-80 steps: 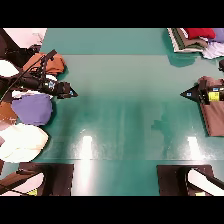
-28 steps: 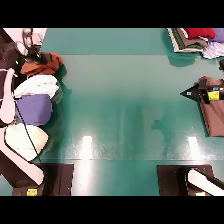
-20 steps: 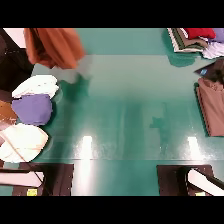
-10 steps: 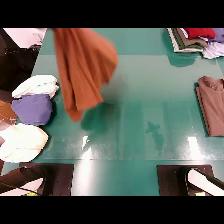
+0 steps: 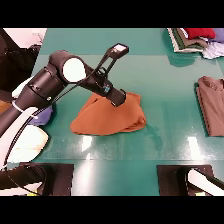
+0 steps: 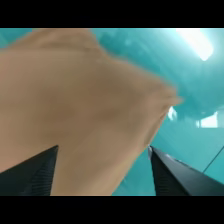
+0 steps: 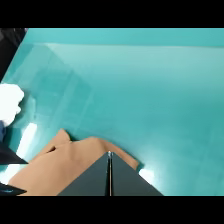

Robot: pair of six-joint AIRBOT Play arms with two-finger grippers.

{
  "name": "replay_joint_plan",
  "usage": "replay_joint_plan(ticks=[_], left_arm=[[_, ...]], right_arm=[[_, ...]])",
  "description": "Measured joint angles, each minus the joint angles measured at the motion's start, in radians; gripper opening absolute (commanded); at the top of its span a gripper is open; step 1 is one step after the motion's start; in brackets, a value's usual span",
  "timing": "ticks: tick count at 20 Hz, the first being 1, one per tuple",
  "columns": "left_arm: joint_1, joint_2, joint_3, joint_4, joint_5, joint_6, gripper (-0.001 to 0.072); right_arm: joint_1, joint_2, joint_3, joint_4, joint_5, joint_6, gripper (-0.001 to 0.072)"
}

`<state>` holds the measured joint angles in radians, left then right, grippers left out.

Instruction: Fold the shirts.

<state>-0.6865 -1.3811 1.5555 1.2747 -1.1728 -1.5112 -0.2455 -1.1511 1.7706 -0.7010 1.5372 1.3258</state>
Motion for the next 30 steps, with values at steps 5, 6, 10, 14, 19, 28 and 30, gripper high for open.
replay_joint_plan(ticks=[5,6,10,14,19,28,30], left_arm=[[0.171,0.046,-0.042,0.086,-0.100,-0.001,0.0657],[0.219,0.051,-0.069,0.090,-0.116,-0.001,0.0657],[0.377,0.061,-0.267,0.014,-0.109,0.044,0.0658],[0.447,0.063,-0.477,-0.068,-0.021,0.128,0.0657],[0.470,0.063,-0.605,-0.148,0.108,0.171,0.0244],[0.475,0.099,-0.500,-0.176,0.103,0.177,0.0025],[0.475,0.128,-0.417,-0.158,0.080,0.177,0.0025]], right_arm=[[0.000,0.000,0.002,0.000,0.020,0.000,0.0017],[0.000,0.000,0.002,0.000,0.021,0.000,0.0017],[0.000,0.000,0.002,0.000,0.024,0.000,0.0017],[0.000,0.000,0.002,-0.001,0.024,0.000,0.0017],[0.000,0.000,-0.016,-0.005,0.014,0.001,0.0017],[0.022,0.000,-0.261,-0.008,0.001,0.001,0.0021],[0.052,0.000,-0.372,-0.009,-0.028,0.000,0.0305]])
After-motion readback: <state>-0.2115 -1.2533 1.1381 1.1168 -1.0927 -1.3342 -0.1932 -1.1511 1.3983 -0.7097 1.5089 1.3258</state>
